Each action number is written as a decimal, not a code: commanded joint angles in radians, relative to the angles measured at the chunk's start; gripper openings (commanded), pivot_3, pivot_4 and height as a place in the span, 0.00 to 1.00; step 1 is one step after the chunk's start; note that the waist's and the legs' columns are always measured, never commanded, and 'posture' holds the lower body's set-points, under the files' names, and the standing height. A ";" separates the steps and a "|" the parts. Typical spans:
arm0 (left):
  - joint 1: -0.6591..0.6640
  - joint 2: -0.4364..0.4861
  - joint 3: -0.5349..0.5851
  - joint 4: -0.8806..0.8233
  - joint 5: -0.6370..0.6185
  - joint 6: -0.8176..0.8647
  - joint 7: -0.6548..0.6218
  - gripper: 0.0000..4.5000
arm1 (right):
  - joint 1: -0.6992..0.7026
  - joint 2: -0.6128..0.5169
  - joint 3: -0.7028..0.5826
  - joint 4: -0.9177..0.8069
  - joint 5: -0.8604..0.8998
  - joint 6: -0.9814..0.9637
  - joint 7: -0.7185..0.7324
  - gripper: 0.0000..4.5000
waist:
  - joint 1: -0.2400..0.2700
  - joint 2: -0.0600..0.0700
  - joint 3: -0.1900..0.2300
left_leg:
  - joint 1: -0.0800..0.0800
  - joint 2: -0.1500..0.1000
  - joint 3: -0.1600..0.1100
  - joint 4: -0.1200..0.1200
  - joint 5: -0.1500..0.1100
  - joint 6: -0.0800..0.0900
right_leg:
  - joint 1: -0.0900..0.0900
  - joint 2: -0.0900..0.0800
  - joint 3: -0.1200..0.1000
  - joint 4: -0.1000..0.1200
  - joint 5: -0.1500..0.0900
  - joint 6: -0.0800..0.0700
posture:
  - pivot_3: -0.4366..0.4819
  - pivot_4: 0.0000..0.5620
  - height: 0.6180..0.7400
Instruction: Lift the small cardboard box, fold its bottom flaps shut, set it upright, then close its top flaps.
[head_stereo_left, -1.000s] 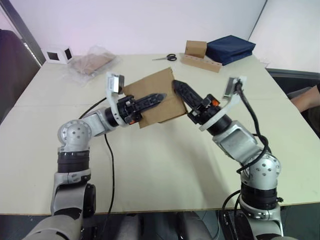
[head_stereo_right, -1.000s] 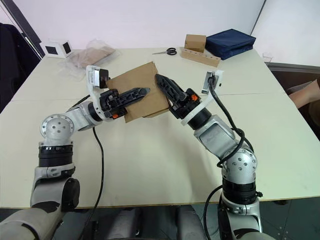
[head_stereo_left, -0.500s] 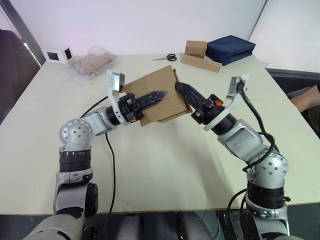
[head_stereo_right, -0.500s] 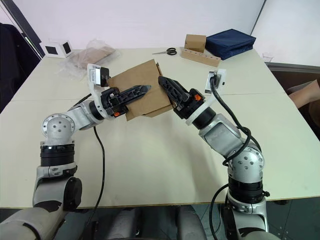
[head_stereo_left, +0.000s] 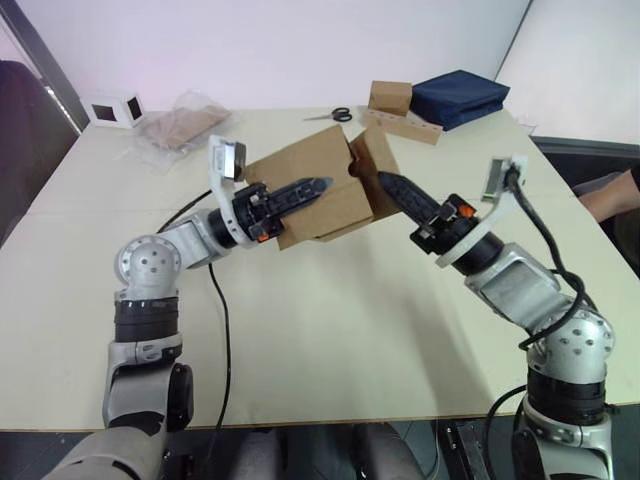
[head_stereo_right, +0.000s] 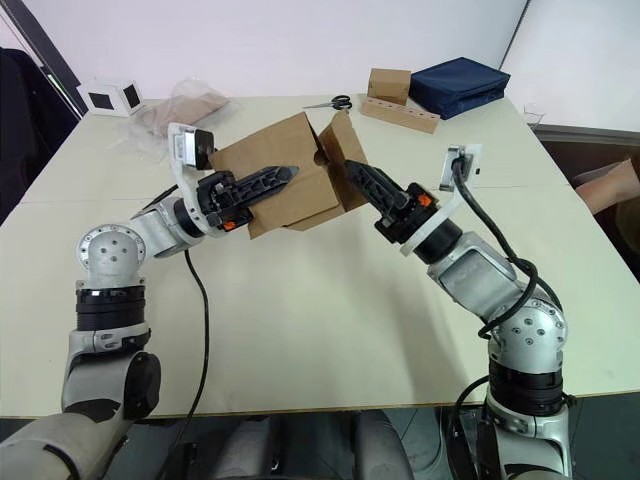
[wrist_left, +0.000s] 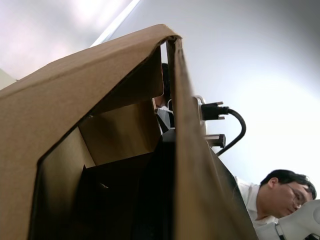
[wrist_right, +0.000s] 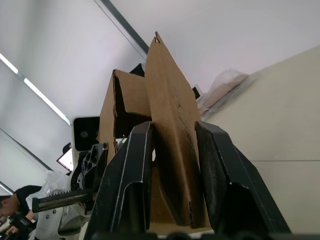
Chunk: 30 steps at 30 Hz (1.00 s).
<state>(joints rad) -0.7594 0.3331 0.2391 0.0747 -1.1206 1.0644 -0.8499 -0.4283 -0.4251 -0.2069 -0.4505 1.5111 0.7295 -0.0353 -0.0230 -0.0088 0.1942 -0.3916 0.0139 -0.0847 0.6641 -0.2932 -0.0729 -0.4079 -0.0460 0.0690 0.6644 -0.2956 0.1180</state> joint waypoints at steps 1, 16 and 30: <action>-0.002 0.014 -0.005 -0.033 0.014 -0.033 -0.019 0.00 | -0.016 -0.025 -0.025 -0.066 0.073 -0.010 -0.027 0.30 | 0.001 0.000 0.000 | 0.000 0.000 0.000 0.000 0.000 0.000 | 0.000 0.000 0.000 0.000 0.000 0.000 | 0.48 0.27 1.00; 0.007 0.009 -0.045 -0.051 0.046 -0.083 -0.060 0.00 | -0.013 0.036 0.062 -0.070 0.066 -0.047 -0.059 0.30 | 0.002 0.000 0.000 | 0.000 0.000 0.000 0.000 0.000 0.000 | 0.000 0.000 0.000 0.000 0.000 0.000 | 0.48 0.27 1.00; 0.010 0.008 -0.026 -0.049 0.014 -0.051 -0.060 0.00 | 0.007 0.030 0.042 -0.027 0.024 -0.057 0.001 0.30 | 0.001 0.000 0.000 | 0.000 0.000 0.000 0.000 0.000 0.000 | 0.000 0.000 0.000 0.000 0.000 0.000 | 0.48 0.27 1.00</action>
<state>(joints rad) -0.7468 0.3413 0.1924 0.0635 -1.0664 1.0139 -0.9014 -0.4103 -0.3939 -0.1450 -0.4664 1.5360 0.6871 -0.0417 -0.0218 -0.0088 0.1942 -0.3917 0.0139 -0.0848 0.6640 -0.2932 -0.0729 -0.4079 -0.0459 0.0690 0.6642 -0.2956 0.1179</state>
